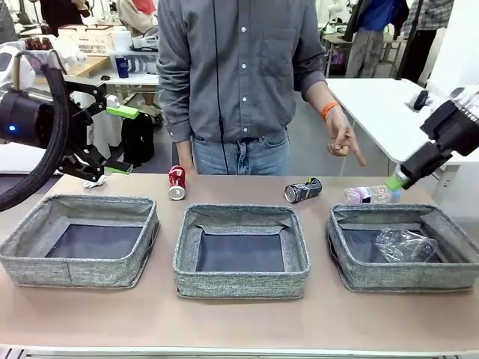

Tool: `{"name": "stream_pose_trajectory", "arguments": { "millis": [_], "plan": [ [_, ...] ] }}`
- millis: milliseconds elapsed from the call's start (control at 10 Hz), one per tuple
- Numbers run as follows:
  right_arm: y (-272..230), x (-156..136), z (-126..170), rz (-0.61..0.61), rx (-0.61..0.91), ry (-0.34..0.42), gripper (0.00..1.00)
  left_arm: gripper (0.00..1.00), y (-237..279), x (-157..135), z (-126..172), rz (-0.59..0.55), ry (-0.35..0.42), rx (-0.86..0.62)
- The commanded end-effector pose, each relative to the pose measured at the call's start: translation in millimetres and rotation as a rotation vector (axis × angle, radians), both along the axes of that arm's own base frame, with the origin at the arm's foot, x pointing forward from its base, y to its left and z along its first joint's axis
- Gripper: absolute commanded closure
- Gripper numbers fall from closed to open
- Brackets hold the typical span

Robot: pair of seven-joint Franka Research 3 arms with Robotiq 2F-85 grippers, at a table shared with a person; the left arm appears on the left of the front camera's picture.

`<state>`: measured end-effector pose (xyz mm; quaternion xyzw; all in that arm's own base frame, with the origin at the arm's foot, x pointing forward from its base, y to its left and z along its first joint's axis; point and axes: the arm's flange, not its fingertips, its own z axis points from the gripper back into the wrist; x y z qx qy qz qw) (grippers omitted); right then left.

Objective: Sort the waste into the appropriate baskets.
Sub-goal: Pick up the waste item pointed out by the person.

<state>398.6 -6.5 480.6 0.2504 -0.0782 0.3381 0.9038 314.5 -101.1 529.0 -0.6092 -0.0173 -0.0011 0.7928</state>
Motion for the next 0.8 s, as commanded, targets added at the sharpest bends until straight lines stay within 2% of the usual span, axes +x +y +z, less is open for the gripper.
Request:
{"name": "stream_pose_trajectory", "arguments": {
  "millis": [0, 100, 200, 300, 400, 600, 700],
  "plan": [
    [3, 1, 6, 0.786, -0.308, -0.167, 0.08, 0.0, -2, -2, 4, 0.002, 0.01, -0.015],
    [21, -14, 5, 0.498, -0.37, -0.228, 0.08, 0.0, -2, -2, 4, 0.002, 0.01, -0.015],
    [4, -6, -1, 0.155, -0.056, 0.015, 0.08, 0.0, -2, -2, 4, 0.002, 0.01, -0.015],
    [4, -6, -1, 0.155, -0.056, 0.015, 0.08, 0.0, -2, -2, 4, 0.002, 0.01, -0.015],
    [19, -11, 0, 0.292, -0.168, -0.005, 0.07, 0.0, -2, -2, 4, 0.002, 0.01, -0.015],
    [5, 51, -13, 0.373, -0.239, -0.276, 0.07, 0.0, -2, -2, 4, 0.002, 0.01, -0.015],
    [0, 72, -18, 0.438, -0.245, -0.335, 0.07, 0.0, -2, -2, 4, 0.002, 0.01, -0.015]
  ]
}}
